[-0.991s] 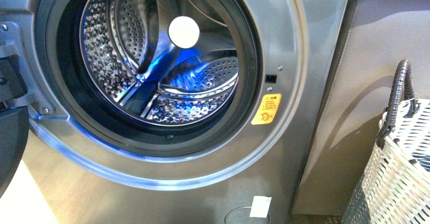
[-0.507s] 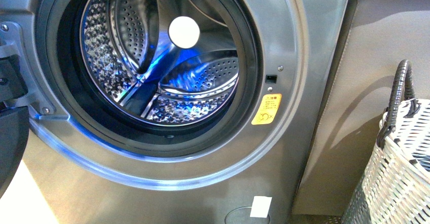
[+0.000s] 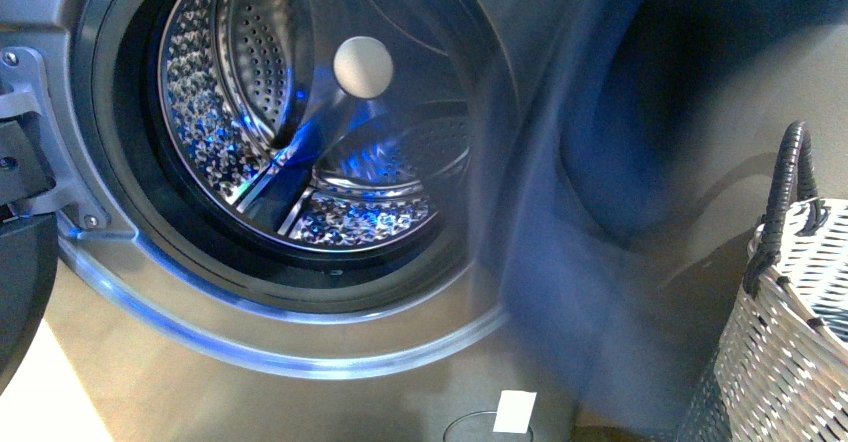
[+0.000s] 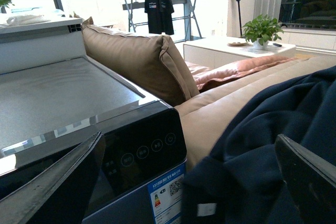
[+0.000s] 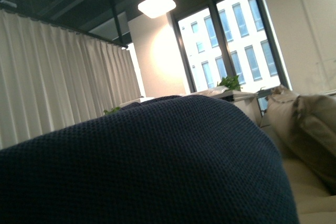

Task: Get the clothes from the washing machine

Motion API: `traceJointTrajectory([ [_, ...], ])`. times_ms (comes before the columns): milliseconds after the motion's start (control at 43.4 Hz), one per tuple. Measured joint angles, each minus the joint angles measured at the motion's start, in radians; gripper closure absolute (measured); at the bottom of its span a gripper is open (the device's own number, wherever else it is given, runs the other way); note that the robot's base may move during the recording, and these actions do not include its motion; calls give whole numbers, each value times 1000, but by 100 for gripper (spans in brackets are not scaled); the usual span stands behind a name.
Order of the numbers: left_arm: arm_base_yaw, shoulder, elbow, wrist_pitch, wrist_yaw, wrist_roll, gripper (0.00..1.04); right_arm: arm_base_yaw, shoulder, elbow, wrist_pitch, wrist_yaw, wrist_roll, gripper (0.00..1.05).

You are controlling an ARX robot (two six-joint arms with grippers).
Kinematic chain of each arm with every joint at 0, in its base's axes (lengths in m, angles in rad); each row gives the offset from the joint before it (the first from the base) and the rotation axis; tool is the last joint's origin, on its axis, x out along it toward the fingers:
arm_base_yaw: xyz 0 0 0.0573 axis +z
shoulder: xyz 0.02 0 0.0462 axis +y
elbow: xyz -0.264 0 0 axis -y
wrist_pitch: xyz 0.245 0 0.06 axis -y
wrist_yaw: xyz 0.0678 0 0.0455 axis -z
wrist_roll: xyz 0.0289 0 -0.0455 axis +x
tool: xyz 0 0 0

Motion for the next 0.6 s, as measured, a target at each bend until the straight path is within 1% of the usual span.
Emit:
traceJointTrajectory([
  [46,0,0,0,0,0,0,6,-84,-10,6,14,-34,58,102],
  [230,0,0,0,0,0,0,6,-325,-13,50,77,-139,213,102],
  [277,0,0,0,0,0,0,6,-417,-13,77,103,-180,271,102],
  [300,0,0,0,0,0,0,6,-447,-13,86,110,-192,284,102],
  [461,0,0,0,0,0,0,6,-639,-16,130,126,-308,358,102],
  [576,0,0,0,0,0,0,6,-751,-10,135,124,-418,389,102],
  [599,0,0,0,0,0,0,6,-774,-2,140,108,-460,388,102],
])
